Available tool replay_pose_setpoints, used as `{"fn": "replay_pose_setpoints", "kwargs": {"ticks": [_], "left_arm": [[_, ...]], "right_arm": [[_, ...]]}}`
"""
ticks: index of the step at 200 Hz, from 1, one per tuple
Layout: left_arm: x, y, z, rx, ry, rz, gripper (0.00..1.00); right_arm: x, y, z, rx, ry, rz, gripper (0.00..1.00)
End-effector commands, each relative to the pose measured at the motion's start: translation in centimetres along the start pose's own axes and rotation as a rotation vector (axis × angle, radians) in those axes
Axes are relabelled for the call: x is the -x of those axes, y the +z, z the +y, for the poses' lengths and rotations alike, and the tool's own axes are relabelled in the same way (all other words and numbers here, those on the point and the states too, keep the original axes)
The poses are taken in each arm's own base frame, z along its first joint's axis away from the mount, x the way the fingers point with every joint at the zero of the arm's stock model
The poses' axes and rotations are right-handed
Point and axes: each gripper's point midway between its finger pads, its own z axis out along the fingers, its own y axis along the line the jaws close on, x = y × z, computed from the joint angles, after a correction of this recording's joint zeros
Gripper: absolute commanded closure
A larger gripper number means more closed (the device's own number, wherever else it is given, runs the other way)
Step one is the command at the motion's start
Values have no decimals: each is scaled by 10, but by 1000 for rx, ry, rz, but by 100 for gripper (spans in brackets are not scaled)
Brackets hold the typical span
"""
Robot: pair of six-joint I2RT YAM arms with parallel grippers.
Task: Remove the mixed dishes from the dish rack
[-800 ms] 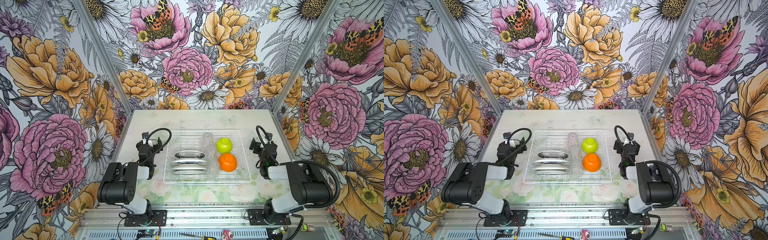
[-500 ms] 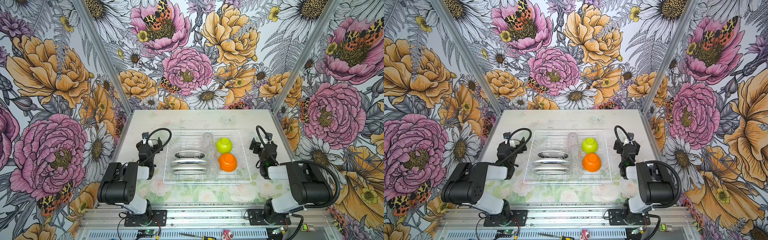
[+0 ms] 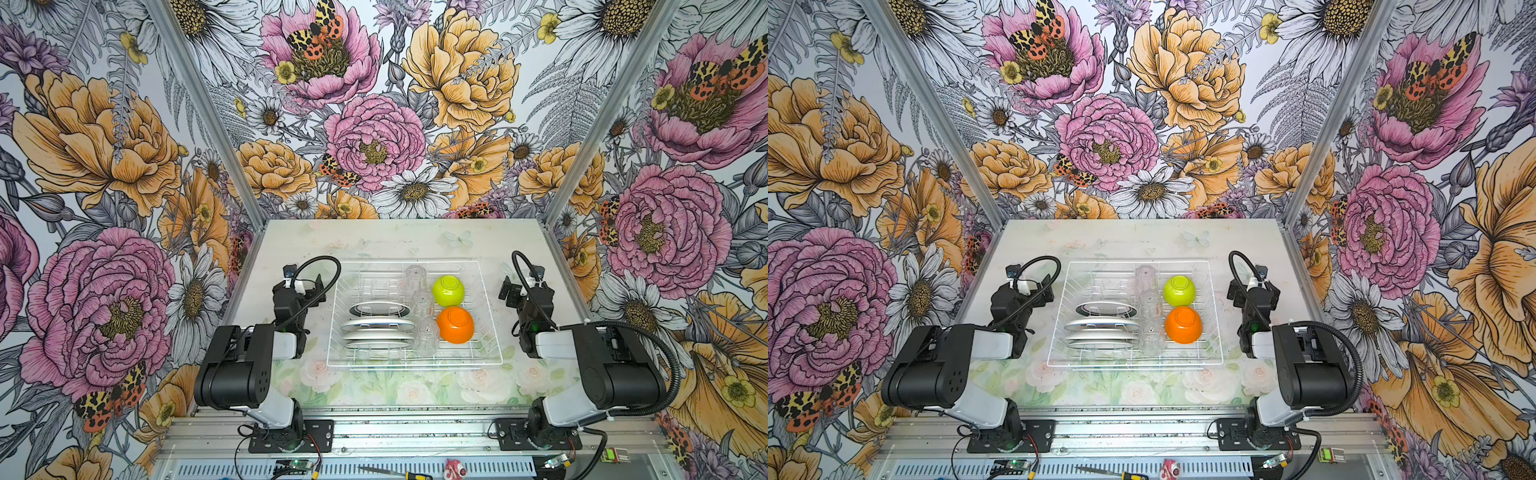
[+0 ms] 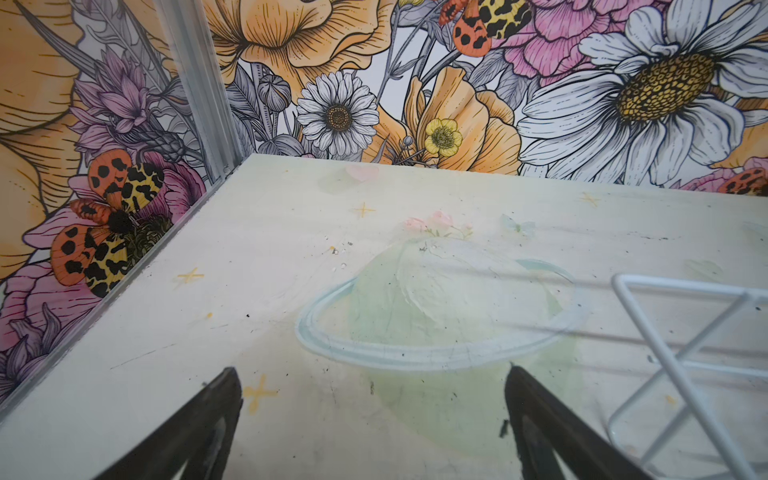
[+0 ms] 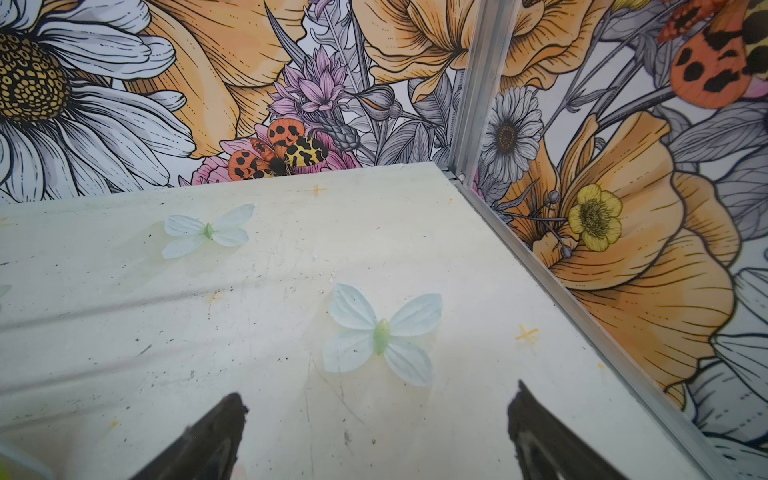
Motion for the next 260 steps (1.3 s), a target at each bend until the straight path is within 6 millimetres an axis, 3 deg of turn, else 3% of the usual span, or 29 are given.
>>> {"fn": "replay_pose_setpoints", "kwargs": {"ticks": [1,16,45,85,112,137,161,187,225,260], "left_arm": [[10,1,0,45,32,-35,1],[13,-4,1,87,38,-59,1],[30,-23,21,245,11,-109,1],[60,-55,2,329,40,-85,1],[81,-85,-5,414,30,-95,1],[90,-104,-13,403,-70,-56,1],[88,-116,-26,369,-120,15,1],[70,-117,-45,295,-115,131,1],[40,-112,-84,128,-97,317,1],[38,-119,-99,48,-120,352,1]], "right_arm": [[10,3,2,-10,-16,-26,0],[11,2,3,-12,-19,-32,1],[25,-2,9,-19,-55,-14,0],[48,-11,35,-4,-175,9,0],[76,-21,40,11,-73,27,0],[81,-30,55,99,-6,104,0],[78,-44,72,200,36,213,0],[72,-68,89,322,93,286,0],[57,-93,97,402,171,373,2],[38,-105,106,460,187,461,5]]}}
